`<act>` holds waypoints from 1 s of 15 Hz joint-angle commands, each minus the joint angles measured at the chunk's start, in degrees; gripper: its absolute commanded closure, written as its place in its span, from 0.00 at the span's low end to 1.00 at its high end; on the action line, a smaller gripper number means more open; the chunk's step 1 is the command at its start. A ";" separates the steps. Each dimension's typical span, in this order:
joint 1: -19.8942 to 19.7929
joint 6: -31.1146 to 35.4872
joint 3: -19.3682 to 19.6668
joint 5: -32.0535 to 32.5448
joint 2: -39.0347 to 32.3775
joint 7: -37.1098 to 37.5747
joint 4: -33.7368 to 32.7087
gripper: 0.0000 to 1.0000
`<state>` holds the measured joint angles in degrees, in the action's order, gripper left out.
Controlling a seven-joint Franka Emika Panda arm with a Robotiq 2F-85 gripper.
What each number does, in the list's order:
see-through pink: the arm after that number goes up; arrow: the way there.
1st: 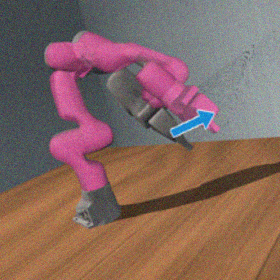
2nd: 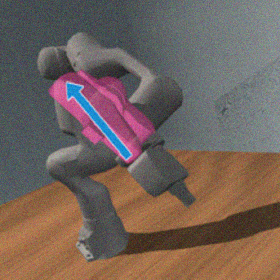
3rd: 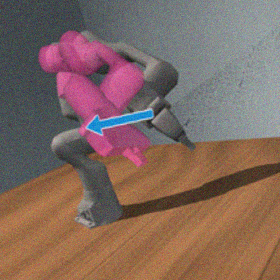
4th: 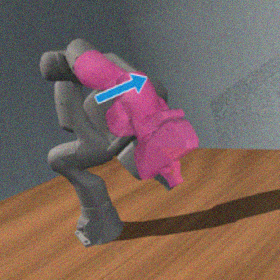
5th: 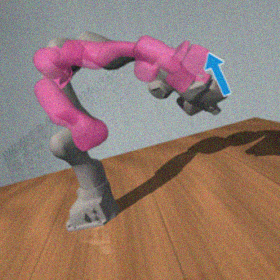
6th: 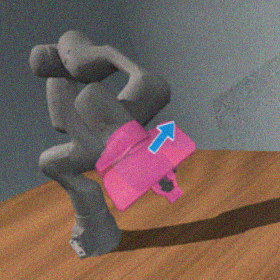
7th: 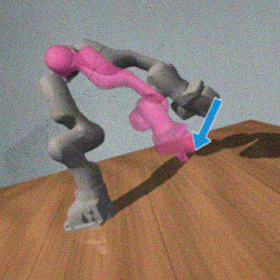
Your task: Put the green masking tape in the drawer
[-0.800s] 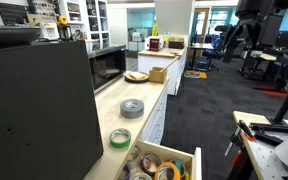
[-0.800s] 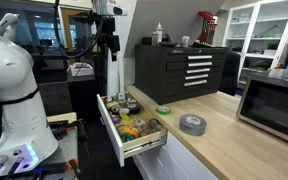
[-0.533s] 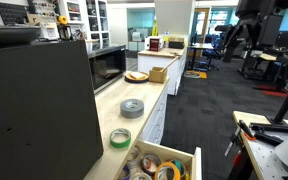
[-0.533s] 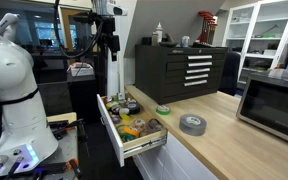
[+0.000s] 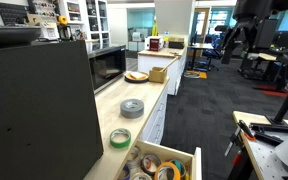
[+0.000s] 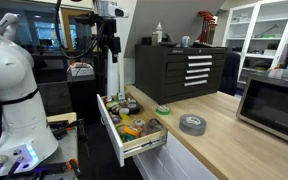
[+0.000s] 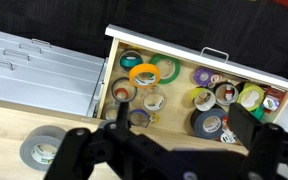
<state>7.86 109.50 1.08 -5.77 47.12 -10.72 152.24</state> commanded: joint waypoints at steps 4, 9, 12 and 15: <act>-2.49 4.63 3.73 3.47 -11.64 -6.10 -2.23 0.00; -2.54 10.75 6.00 3.66 -23.67 -12.46 -6.26 0.00; -3.51 14.16 6.11 4.05 -31.13 -13.77 -10.10 0.00; -5.10 15.24 5.87 4.51 -37.45 -13.93 -14.66 0.00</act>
<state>4.44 124.12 7.04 -2.24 16.22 -23.41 143.02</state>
